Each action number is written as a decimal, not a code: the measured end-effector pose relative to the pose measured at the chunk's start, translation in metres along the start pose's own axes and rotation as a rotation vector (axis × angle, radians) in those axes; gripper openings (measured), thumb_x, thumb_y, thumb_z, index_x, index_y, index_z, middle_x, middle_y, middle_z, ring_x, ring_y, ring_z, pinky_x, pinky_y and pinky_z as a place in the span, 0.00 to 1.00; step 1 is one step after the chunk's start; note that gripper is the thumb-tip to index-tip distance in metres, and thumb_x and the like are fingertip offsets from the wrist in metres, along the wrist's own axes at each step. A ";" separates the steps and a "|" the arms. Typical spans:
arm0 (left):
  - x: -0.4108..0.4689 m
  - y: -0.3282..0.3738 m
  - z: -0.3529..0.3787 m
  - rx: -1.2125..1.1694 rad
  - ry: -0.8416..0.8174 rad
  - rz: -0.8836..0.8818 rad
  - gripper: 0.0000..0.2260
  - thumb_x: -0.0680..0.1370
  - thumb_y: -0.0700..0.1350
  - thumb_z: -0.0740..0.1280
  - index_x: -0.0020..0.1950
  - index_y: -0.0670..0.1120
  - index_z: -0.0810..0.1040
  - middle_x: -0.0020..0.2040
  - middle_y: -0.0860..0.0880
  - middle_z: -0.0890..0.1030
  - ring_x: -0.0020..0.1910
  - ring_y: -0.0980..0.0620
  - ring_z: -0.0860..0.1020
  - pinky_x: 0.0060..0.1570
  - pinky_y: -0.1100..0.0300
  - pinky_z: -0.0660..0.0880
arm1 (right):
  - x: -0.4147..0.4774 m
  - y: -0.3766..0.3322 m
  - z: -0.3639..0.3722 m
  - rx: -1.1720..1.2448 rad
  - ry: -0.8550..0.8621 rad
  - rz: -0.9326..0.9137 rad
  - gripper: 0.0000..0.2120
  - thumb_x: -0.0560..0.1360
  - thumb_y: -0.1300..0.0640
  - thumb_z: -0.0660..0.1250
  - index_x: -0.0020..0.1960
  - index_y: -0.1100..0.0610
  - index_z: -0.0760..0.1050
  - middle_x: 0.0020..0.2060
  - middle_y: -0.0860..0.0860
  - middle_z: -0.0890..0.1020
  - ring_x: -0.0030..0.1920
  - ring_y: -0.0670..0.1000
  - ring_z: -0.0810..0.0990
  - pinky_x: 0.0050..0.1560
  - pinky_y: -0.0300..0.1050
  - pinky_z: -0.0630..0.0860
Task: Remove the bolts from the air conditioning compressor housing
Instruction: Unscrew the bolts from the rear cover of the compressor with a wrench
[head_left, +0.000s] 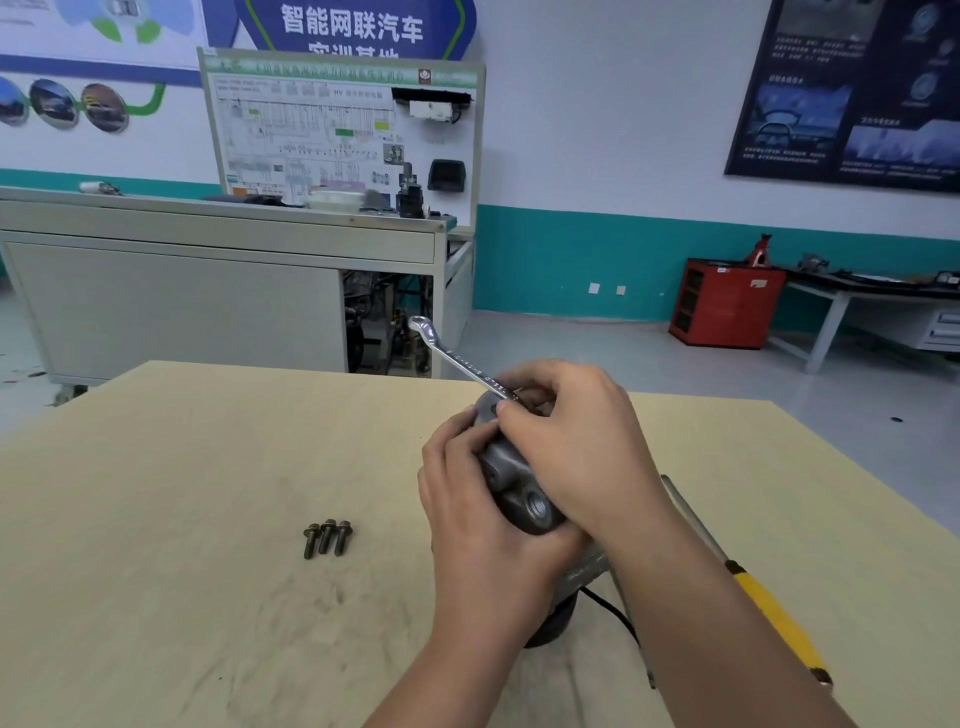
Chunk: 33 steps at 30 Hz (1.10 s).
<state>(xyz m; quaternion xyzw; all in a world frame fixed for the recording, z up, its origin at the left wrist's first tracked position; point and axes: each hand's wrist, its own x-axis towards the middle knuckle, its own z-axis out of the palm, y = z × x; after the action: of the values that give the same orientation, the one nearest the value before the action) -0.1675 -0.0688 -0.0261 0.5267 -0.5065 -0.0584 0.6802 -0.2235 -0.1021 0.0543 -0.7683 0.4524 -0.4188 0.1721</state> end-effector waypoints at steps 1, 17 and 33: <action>0.000 0.000 0.000 0.001 0.006 0.008 0.30 0.57 0.57 0.69 0.57 0.65 0.64 0.62 0.70 0.62 0.66 0.59 0.66 0.62 0.52 0.70 | -0.001 0.000 0.000 0.004 0.012 -0.004 0.05 0.72 0.54 0.68 0.47 0.48 0.81 0.39 0.44 0.83 0.45 0.46 0.80 0.51 0.46 0.76; 0.003 0.004 0.003 -0.024 0.022 0.053 0.21 0.64 0.59 0.64 0.55 0.69 0.64 0.60 0.71 0.64 0.62 0.65 0.69 0.56 0.72 0.66 | -0.040 0.015 0.006 0.018 0.335 -0.360 0.07 0.63 0.51 0.72 0.41 0.50 0.82 0.41 0.36 0.73 0.47 0.34 0.68 0.57 0.50 0.64; -0.001 0.000 0.004 0.011 0.055 0.033 0.28 0.58 0.61 0.69 0.54 0.61 0.64 0.64 0.61 0.65 0.65 0.58 0.66 0.65 0.60 0.64 | -0.054 0.043 0.012 0.626 0.676 -0.009 0.09 0.79 0.60 0.60 0.49 0.47 0.75 0.43 0.34 0.82 0.49 0.35 0.79 0.50 0.27 0.71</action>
<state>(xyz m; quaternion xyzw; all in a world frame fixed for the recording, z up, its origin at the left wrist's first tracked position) -0.1705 -0.0709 -0.0268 0.5233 -0.4964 -0.0298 0.6920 -0.2511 -0.0808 -0.0069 -0.5016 0.3315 -0.7632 0.2366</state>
